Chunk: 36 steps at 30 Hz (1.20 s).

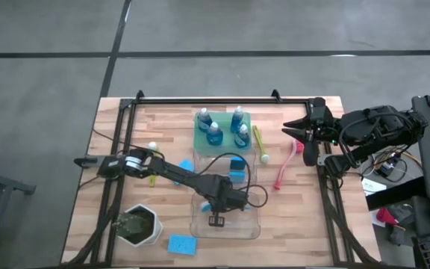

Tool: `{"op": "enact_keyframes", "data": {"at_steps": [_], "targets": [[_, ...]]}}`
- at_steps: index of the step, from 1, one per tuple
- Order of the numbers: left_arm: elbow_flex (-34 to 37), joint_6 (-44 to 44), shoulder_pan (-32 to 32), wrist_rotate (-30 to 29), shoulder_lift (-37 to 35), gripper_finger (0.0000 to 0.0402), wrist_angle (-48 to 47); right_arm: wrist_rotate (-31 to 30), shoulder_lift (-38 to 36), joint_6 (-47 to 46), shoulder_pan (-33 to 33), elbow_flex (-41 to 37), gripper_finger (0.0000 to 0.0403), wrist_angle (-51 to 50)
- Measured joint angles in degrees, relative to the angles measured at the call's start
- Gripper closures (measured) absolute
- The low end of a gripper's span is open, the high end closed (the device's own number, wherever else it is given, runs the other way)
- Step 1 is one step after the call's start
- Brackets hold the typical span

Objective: Pick & Place Kitchen Sink Supplies
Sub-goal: Put the blue dish brush into the bottom transparent bin, then put the blue sponge into the top transparent bin

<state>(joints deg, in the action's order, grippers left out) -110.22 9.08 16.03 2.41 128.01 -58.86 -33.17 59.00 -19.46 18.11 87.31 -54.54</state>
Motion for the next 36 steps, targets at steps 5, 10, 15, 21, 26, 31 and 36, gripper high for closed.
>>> {"op": "enact_keyframes", "data": {"at_steps": [5, 10, 15, 21, 26, 31, 36], "targets": [[-0.06, -0.46, 0.00, 0.01, 0.00, 0.0383, 0.69, 0.00, 0.00, 0.02, 0.00, 0.00, 0.0322, 0.00], [-0.06, -0.42, -0.02, 0.03, 0.00, 0.0383, 0.75, 0.00, 0.00, 0.00, 0.00, 0.00, 0.0317, 0.01], [-0.06, -0.16, -0.02, 0.03, 0.00, 0.0383, 0.80, 0.00, 0.02, 0.00, 0.00, 0.00, 0.0322, 0.39], [-0.06, 0.61, -0.13, 0.05, 0.00, 0.0374, 0.79, 0.03, 0.02, 0.02, 0.00, 0.00, 0.0330, 0.42], [-0.06, 1.71, -0.15, 0.07, 0.00, 0.0333, 0.80, 0.03, 0.02, 0.02, 0.00, 0.00, 0.0324, 0.42], [-0.06, 1.99, -0.15, 0.07, -0.03, 0.0303, 0.76, 0.03, 0.02, 0.06, 0.00, 0.00, 0.0316, 0.44], [-0.06, 3.28, -0.15, 1.11, -0.89, 0.0294, 0.19, 0.04, 0.02, 0.21, 0.00, 0.00, 0.0315, 0.44]]}}
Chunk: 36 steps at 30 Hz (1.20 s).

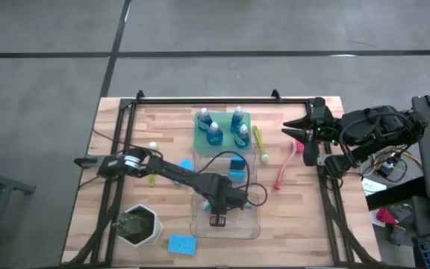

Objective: Pick & Place Kitchen Sink Supplies
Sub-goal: Put the blue sponge into the top transparent bin

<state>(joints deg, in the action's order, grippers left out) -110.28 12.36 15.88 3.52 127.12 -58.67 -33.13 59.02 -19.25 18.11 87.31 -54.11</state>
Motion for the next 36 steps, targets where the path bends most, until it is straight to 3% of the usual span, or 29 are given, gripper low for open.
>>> {"op": "enact_keyframes", "data": {"at_steps": [13, 19, 30, 36], "targets": [[-1.09, 2.77, -0.31, 0.28, -9.53, 0.0296, -4.93, 0.04, -0.04, -0.38, -0.02, 0.00, 0.0329, -0.04], [-1.09, 7.31, -1.60, -5.04, -15.35, 0.0296, -4.81, 0.01, 0.23, -4.75, -0.02, 0.00, 0.0323, -0.18], [-1.05, 14.39, -6.04, -9.77, -25.17, 0.0296, -3.44, -3.00, 0.79, -30.45, -0.04, -0.02, 0.0342, -10.66], [-1.05, 13.17, -7.96, -13.50, -30.40, 0.0296, -1.82, -3.34, 3.11, -37.09, -1.68, -0.13, 0.0335, -13.36]]}}
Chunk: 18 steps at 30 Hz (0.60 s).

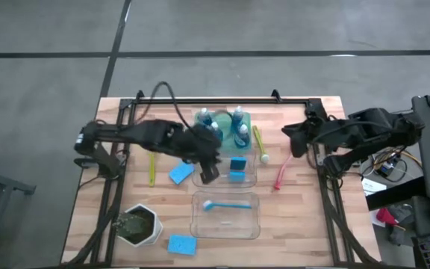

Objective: Pick & Place Kitchen Sink Supplies
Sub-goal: Put the blue sponge into the top transparent bin

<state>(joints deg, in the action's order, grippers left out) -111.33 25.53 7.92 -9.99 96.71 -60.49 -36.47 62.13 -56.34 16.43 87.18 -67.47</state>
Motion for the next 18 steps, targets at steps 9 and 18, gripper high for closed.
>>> {"op": "enact_keyframes", "data": {"at_steps": [9, 18], "targets": [[0.00, -0.61, -2.41, -2.98, -8.87, 0.0296, 0.91, 5.25, 5.29, -6.69, -8.75, -0.11, 0.0261, -3.23], [0.02, -4.81, -4.08, -12.19, -15.64, 0.0296, -9.12, 5.20, 8.14, -6.69, -15.26, -0.17, 0.0227, -3.10]]}}
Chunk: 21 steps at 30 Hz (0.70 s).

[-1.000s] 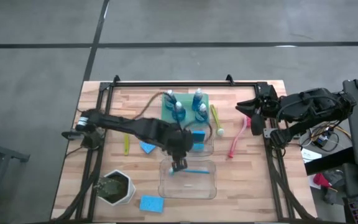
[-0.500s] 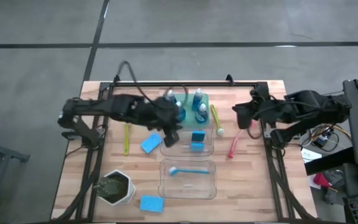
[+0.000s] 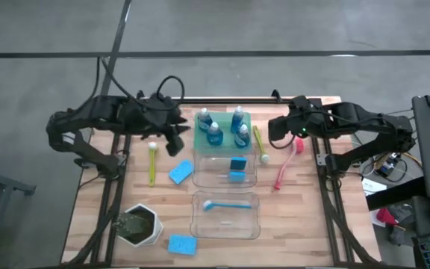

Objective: Pick & Place Kitchen Sink Supplies
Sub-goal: Put the blue sponge into the top transparent bin

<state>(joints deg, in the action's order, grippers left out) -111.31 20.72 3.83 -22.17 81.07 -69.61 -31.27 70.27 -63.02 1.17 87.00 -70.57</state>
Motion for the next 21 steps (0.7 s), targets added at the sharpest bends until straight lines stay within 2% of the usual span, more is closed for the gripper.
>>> {"op": "enact_keyframes", "data": {"at_steps": [7, 10, 15, 21], "targets": [[2.92, -9.82, -0.02, -1.42, -1.97, 0.0296, -11.91, -0.40, 0.65, 0.66, -2.68, -1.60, 0.0232, 1.50], [6.29, -10.12, -0.38, -0.85, -2.05, 0.0296, -14.02, -0.38, 0.88, 0.44, -2.86, -2.73, 0.0235, 2.87], [16.50, -11.75, -0.44, 5.25, -2.29, 0.0296, -13.48, -0.15, 1.37, 0.19, -2.96, -4.04, 0.0234, 5.01], [31.35, -23.27, -0.39, 7.19, -2.85, 0.0296, -10.30, -0.25, 1.83, 3.46, -2.96, -3.96, 0.0224, 6.66]]}}
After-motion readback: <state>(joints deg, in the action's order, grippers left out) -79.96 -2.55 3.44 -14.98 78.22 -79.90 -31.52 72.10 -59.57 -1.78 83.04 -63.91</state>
